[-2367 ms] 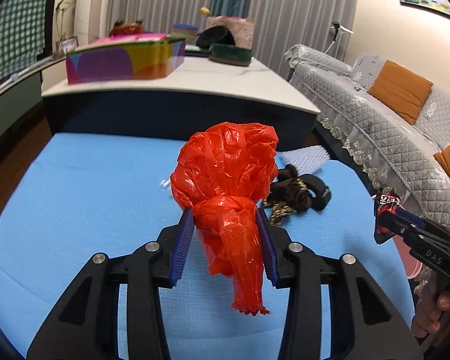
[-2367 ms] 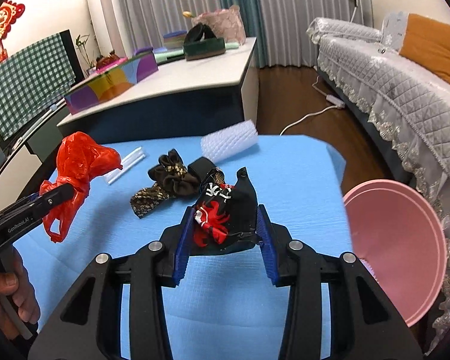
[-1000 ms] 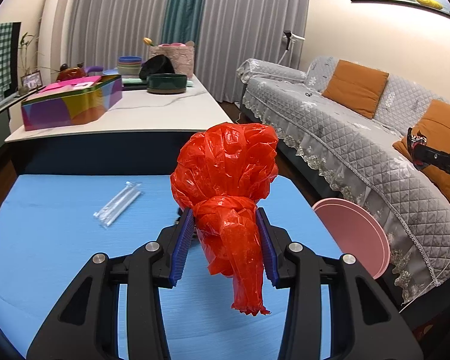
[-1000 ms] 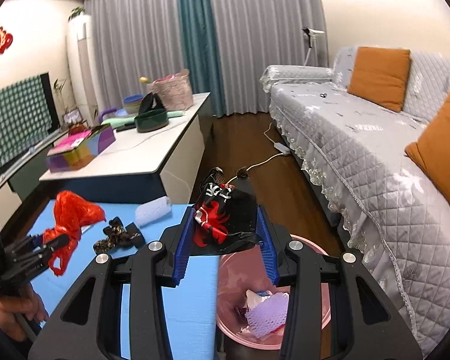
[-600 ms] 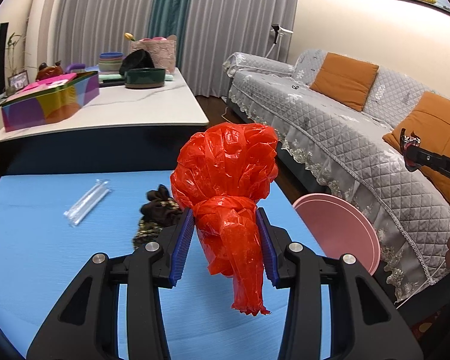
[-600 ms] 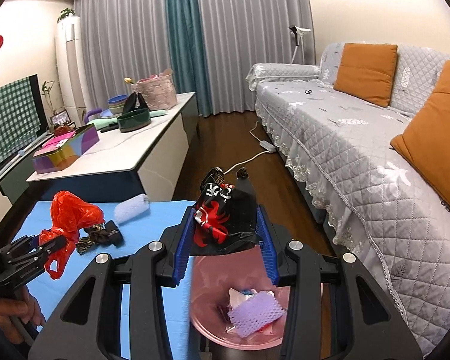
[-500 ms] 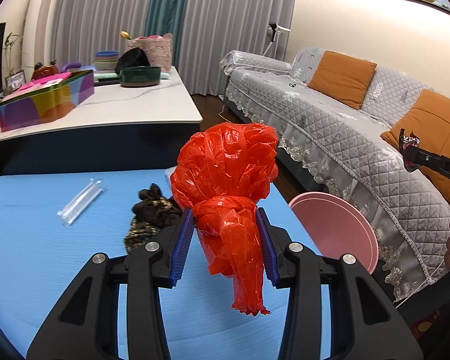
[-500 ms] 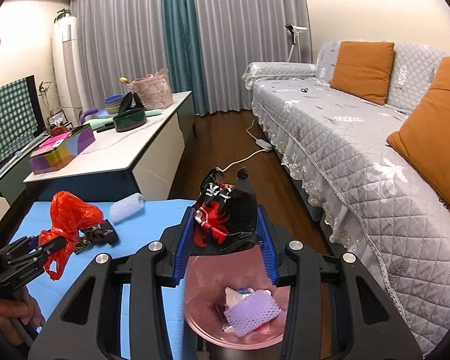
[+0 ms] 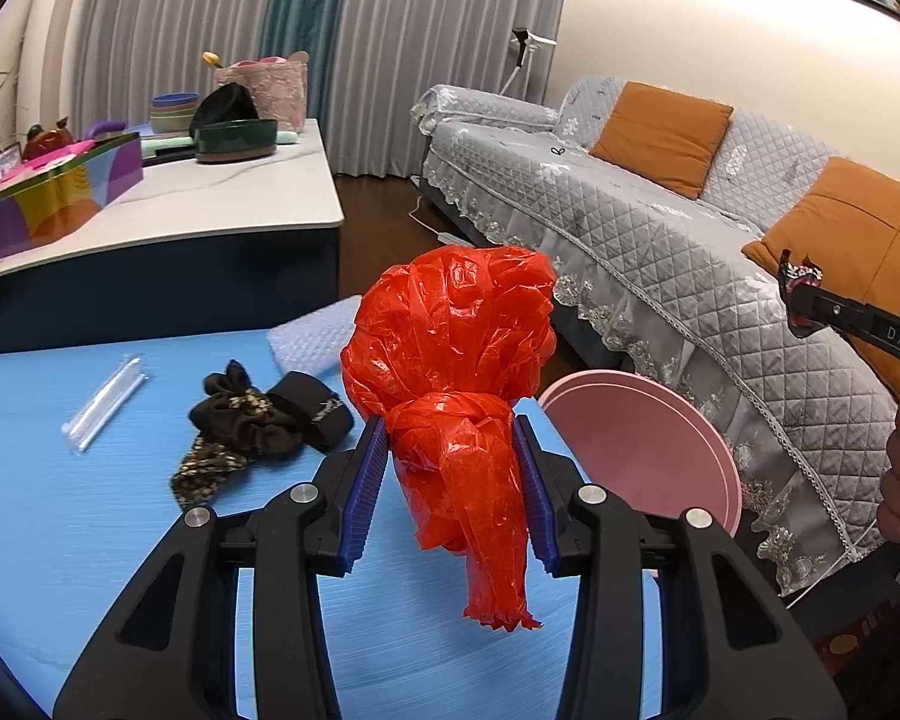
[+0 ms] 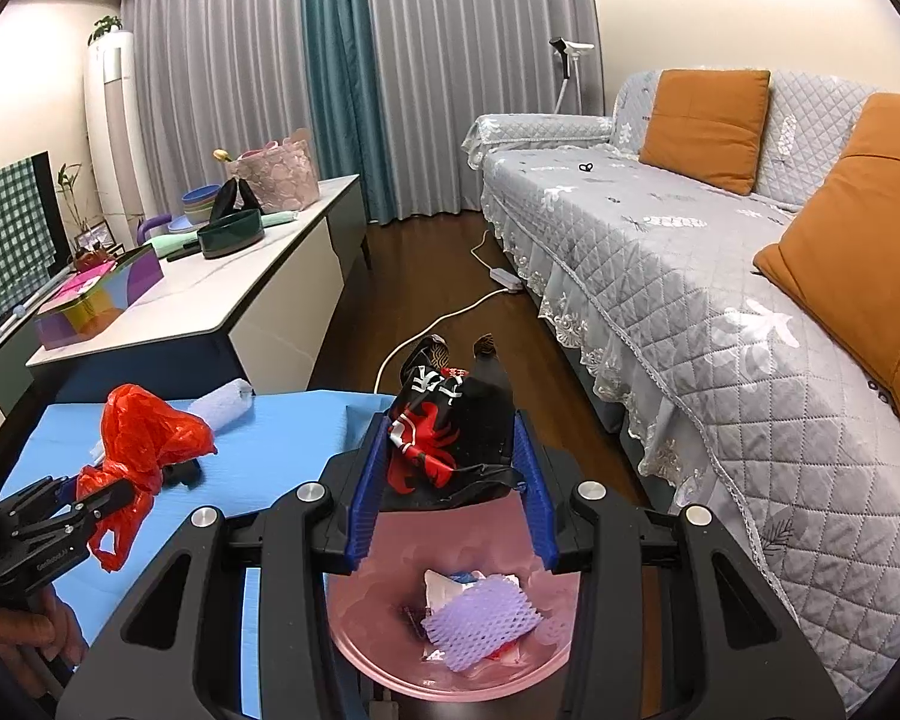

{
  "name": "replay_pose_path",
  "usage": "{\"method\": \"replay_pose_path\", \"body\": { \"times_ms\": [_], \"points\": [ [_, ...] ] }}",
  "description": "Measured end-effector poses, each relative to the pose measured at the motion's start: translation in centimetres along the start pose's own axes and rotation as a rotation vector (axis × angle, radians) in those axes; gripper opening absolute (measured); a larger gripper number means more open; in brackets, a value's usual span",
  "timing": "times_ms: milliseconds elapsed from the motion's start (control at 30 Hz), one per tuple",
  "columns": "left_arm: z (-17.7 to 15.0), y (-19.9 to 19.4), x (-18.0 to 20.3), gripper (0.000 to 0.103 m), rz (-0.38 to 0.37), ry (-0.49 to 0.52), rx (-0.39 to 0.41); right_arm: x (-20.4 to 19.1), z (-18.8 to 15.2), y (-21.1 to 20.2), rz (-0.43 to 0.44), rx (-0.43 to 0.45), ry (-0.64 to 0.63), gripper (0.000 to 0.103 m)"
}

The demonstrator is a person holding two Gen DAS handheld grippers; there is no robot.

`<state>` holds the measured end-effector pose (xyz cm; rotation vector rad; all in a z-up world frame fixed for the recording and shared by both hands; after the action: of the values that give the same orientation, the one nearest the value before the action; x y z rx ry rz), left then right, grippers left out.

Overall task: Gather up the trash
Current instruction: 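Carry the red bag with the left tool while the right tool carries the black accessory to the bin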

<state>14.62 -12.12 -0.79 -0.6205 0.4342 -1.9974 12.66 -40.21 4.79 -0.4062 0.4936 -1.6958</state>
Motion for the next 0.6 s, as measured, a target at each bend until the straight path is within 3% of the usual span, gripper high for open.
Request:
{"method": "replay_pose_path", "body": {
  "times_ms": [600],
  "points": [
    [0.7,3.8,2.5,0.042,-0.039,0.033,-0.037,0.5,-0.1,1.7,-0.028,-0.004,-0.012,0.041]
  ]
}}
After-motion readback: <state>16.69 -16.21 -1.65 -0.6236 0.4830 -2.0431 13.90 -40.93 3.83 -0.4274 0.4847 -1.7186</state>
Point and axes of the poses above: each gripper's, at about its wrist camera, not at the fingertips, and y roughly the way its jaws point, x to its right, z to its top, the point moved 3 cm from there along y, roughly the way its jaws point, and after that the axes turned 9 degrees about -z, right-handed, at the moved point
